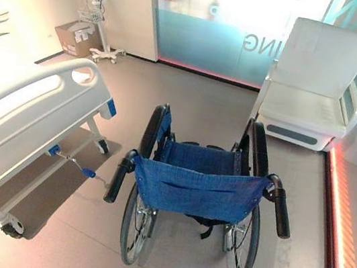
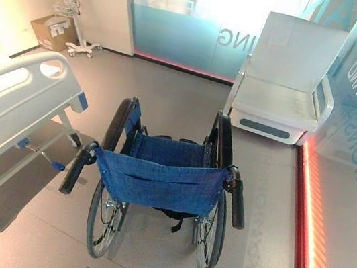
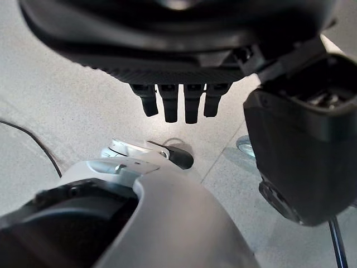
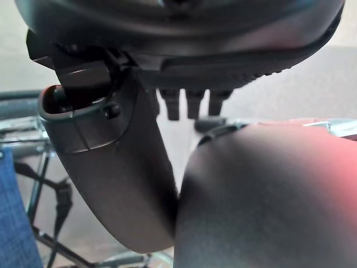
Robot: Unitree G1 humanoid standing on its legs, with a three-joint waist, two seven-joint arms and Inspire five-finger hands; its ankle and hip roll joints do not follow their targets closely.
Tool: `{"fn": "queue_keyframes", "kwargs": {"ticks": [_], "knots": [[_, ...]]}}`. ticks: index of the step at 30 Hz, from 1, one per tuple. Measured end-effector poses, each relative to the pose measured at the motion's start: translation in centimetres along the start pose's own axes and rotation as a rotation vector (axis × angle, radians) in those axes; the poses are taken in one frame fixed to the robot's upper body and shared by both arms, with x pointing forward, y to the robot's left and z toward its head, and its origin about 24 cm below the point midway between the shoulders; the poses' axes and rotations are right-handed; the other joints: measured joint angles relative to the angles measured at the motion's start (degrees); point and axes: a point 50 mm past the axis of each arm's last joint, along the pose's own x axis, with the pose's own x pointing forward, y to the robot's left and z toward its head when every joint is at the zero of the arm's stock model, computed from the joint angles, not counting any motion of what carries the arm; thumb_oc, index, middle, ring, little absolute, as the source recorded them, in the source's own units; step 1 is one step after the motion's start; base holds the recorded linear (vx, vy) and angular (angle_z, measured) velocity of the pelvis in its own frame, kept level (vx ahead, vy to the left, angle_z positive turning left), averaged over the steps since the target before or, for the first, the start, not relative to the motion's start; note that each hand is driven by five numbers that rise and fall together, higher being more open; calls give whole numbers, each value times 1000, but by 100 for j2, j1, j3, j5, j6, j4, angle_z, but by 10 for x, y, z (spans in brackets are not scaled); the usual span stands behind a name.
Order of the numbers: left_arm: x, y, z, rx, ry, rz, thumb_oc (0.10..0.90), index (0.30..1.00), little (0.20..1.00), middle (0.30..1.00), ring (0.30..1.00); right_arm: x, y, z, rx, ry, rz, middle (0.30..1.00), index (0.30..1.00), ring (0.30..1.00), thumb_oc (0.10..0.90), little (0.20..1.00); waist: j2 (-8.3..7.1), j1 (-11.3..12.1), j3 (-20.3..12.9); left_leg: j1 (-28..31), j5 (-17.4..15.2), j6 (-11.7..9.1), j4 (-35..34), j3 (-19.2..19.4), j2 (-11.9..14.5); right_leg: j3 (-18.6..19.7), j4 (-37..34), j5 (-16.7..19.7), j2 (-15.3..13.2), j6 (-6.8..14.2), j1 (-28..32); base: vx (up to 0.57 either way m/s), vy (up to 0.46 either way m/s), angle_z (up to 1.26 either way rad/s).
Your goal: Push the wheelchair next to the bed
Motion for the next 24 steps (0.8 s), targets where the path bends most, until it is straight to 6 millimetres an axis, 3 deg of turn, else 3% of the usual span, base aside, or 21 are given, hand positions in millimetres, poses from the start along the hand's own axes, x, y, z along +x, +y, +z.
{"fn": "queue_keyframes", "kwargs": {"ticks": [8, 13, 18, 24], "knots": [[0, 2, -1, -60, -28, 27, 800, 900, 900, 900, 900, 0, -2, -2, 8, -35, -16, 900, 900, 900, 800, 900, -3, 3, 1, 6, 19, -18, 0, -1, -3, -3, 1, 0, -1, 1, 8, 0, 0, 0], [0, 8, 5, -312, -60, 85, 800, 900, 900, 900, 900, -1, -8, 1, 24, -75, -115, 900, 900, 900, 800, 900, -10, -1, 7, 32, 17, -18, 0, -3, -2, -5, 1, -2, -1, 1, 37, 0, 0, 0], [-8, 34, 38, -541, -226, 186, 800, 900, 900, 900, 900, -12, -34, 23, 226, -231, -306, 900, 900, 900, 800, 900, -16, -1, 44, 30, -6, -10, -1, -4, 1, -2, -1, -2, -1, 1, 35, 0, 0, 0], [-33, 60, 84, -658, -478, 179, 800, 900, 900, 900, 900, -38, -56, 62, 376, -438, -429, 900, 900, 900, 800, 900, -20, -10, 164, 12, 6, -1, -2, -9, -1, -5, 0, 13, 2, 31, 24, 0, 0, 0]]}}
